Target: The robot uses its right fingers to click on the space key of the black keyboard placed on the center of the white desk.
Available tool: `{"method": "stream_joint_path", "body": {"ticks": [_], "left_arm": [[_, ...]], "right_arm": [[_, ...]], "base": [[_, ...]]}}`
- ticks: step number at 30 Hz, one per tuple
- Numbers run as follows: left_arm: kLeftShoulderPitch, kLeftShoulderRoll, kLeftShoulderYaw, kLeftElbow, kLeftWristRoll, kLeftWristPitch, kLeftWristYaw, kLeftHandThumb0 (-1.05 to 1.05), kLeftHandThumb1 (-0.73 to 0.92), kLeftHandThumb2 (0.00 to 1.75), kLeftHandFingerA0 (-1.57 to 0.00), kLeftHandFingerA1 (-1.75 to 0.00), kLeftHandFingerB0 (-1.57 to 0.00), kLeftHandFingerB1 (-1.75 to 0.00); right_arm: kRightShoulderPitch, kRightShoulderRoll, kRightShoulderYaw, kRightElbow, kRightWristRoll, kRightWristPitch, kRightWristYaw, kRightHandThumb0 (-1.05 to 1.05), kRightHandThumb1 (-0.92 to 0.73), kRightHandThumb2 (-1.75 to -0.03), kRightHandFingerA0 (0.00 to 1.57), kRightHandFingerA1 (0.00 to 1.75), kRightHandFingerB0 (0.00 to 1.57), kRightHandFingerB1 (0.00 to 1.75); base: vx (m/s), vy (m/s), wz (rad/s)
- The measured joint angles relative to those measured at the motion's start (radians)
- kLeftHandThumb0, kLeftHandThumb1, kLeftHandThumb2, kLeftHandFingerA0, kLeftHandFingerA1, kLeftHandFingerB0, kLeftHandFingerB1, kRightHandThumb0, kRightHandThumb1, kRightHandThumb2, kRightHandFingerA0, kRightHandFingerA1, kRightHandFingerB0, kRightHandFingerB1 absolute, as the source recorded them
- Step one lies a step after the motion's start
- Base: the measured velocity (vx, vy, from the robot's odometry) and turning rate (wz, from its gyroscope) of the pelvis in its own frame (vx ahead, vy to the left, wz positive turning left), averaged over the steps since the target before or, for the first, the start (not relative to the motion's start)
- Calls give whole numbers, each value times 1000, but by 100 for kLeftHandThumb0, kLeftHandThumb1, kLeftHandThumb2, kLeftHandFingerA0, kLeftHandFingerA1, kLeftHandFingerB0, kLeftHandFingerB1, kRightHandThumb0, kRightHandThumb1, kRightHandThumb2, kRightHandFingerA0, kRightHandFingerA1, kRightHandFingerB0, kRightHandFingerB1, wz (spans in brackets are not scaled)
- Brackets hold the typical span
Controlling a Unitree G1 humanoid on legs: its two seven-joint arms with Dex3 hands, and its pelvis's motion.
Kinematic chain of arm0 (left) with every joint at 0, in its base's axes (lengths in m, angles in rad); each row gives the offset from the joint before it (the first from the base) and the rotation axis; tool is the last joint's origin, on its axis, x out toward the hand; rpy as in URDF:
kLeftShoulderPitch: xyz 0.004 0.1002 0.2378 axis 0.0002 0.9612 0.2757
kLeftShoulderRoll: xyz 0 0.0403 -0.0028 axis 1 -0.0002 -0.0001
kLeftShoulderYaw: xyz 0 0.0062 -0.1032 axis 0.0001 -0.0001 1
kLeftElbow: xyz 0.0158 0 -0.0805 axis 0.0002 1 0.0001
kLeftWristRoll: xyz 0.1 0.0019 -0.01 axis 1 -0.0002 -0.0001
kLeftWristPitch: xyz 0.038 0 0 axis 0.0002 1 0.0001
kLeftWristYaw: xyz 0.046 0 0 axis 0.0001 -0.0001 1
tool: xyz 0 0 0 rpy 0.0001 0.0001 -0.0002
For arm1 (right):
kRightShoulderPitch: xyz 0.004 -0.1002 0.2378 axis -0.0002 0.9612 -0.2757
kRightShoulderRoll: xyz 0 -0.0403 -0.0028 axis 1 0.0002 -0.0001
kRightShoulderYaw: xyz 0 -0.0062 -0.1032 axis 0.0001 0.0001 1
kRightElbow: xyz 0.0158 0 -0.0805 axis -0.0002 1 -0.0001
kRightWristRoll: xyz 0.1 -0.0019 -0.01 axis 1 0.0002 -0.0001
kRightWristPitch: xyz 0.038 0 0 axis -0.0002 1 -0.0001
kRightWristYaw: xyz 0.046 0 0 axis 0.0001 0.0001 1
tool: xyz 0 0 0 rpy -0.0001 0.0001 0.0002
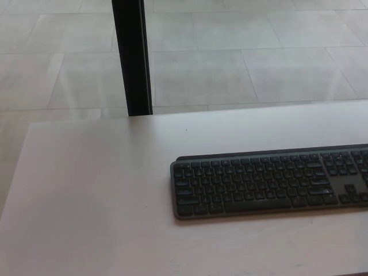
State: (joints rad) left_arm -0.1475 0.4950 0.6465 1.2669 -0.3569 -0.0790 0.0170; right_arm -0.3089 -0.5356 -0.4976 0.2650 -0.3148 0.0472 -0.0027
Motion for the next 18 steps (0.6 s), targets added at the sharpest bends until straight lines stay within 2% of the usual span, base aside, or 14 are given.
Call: {"method": "stream_joint_path", "body": {"ticks": [3, 5, 6, 8, 9, 10, 11, 12, 16, 17, 18], "left_arm": [[1, 0, 0, 0, 0, 0, 0, -53, 71, 61, -70, -79, -61, -57], [1, 0, 0, 0, 0, 0, 0, -52, 73, 61, -65, -78, -55, -55], [1, 0, 0, 0, 0, 0, 0, -52, 73, 61, -68, -80, -58, -55], [2, 0, 1, 0, 0, 0, 0, -53, 72, 61, -68, -75, -59, -55], [2, 0, 1, 0, 0, 0, 0, -53, 72, 61, -66, -76, -58, -56], [2, 0, 1, 0, 0, 0, 0, -53, 72, 61, -66, -73, -58, -56], [3, 0, 1, 0, 0, 0, 0, -53, 72, 61, -65, -72, -56, -55], [4, 0, 1, 0, 0, 0, 0, -54, 72, 61, -65, -74, -56, -54], [7, 0, 1, 1, -1, 0, 0, -53, 71, 61, -67, -76, -57, -56], [9, 0, 2, 1, -1, 0, 0, -54, 72, 61, -71, -79, -58, -56], [10, 0, 2, 0, -2, 0, 0, -53, 72, 61, -66, -76, -57, -56]], "right_arm": [[33, -3, -85, 45, 30, 2, 0, -49, -54, -80, 104, 143, 66, 102], [52, -3, -137, 75, 49, 4, -1, -46, -49, -85, 110, 143, 61, 99], [61, -2, -162, 90, 59, 4, -1, -48, -50, -86, 115, 146, 71, 111], [81, -2, -227, 130, 85, 6, -3, -43, -49, -87, 105, 150, 70, 109], [89, -2, -256, 148, 96, 6, -4, -45, -37, -101, 137, 143, 93, 109], [97, -2, -284, 166, 107, 6, -6, -40, -43, -96, 103, 164, 86, 128], [104, -2, -314, 185, 120, 7, -7, -42, -47, -93, 99, 154, 83, 125], [110, -1, -342, 203, 131, 7, -9, -36, -43, -100, 108, 157, 86, 131], [133, 1, -465, 294, 184, 11, -22, -35, -48, -99, 107, 163, 84, 131], [136, 1, -488, 312, 194, 12, -25, -39, -48, -98, 108, 167, 91, 135], [139, 2, -519, 335, 208, 14, -29, -34, -40, -106, 97, 164, 83, 133]], "base": [[0, 0, 0], [0, 0, 0], [0, 0, 0], [0, 0, 0], [0, 0, 0], [0, 0, 0], [0, 0, 0], [0, 0, 0], [0, 0, 0], [0, 0, 0], [0, 0, 0]]}}
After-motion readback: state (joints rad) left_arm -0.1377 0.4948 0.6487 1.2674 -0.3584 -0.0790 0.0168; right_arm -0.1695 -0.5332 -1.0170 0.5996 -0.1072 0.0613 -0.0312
